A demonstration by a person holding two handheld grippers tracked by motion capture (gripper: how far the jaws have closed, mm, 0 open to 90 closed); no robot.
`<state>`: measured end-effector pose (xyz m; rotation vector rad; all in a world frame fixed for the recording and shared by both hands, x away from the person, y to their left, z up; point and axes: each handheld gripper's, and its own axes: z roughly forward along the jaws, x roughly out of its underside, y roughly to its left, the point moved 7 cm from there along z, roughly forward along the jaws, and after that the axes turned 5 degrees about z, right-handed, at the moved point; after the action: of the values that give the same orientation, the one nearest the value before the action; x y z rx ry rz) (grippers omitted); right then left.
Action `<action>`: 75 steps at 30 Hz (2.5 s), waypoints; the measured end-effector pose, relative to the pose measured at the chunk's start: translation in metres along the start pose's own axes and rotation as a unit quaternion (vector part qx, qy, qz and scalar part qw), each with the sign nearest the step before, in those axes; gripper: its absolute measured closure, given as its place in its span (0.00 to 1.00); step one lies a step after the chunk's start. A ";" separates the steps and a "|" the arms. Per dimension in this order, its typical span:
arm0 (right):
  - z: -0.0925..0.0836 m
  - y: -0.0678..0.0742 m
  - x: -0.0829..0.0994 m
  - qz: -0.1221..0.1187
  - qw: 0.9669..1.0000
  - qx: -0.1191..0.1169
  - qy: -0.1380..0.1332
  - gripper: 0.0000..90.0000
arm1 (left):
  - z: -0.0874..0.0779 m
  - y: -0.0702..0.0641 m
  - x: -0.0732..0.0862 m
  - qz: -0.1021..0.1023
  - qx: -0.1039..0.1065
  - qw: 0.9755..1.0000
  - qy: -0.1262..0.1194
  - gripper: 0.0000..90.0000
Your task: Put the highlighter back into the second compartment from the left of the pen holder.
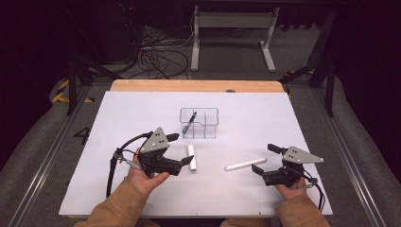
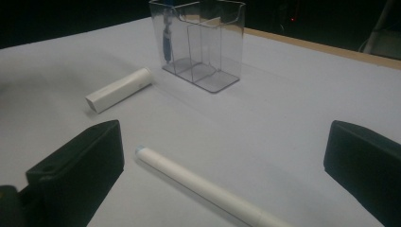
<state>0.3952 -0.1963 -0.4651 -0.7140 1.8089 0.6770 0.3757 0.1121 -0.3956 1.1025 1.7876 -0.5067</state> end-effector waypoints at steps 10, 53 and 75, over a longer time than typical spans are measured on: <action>-0.007 -0.001 -0.003 0.014 1.000 -0.001 -0.017 0.01 | 0.025 -0.005 -0.006 -0.001 0.023 1.000 0.012 0.22; -0.018 -0.009 -0.002 0.032 0.999 0.021 -0.028 0.07 | 0.125 -0.034 -0.016 0.014 0.107 0.990 0.088 0.33; -0.020 -0.009 -0.002 0.037 0.999 0.015 -0.034 0.08 | 0.169 -0.049 -0.019 0.041 0.129 0.983 0.122 0.41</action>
<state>0.3904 -0.2169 -0.4580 -0.6001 1.7870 0.7132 0.4217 -0.0440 -0.4646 1.4636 1.9144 -0.5865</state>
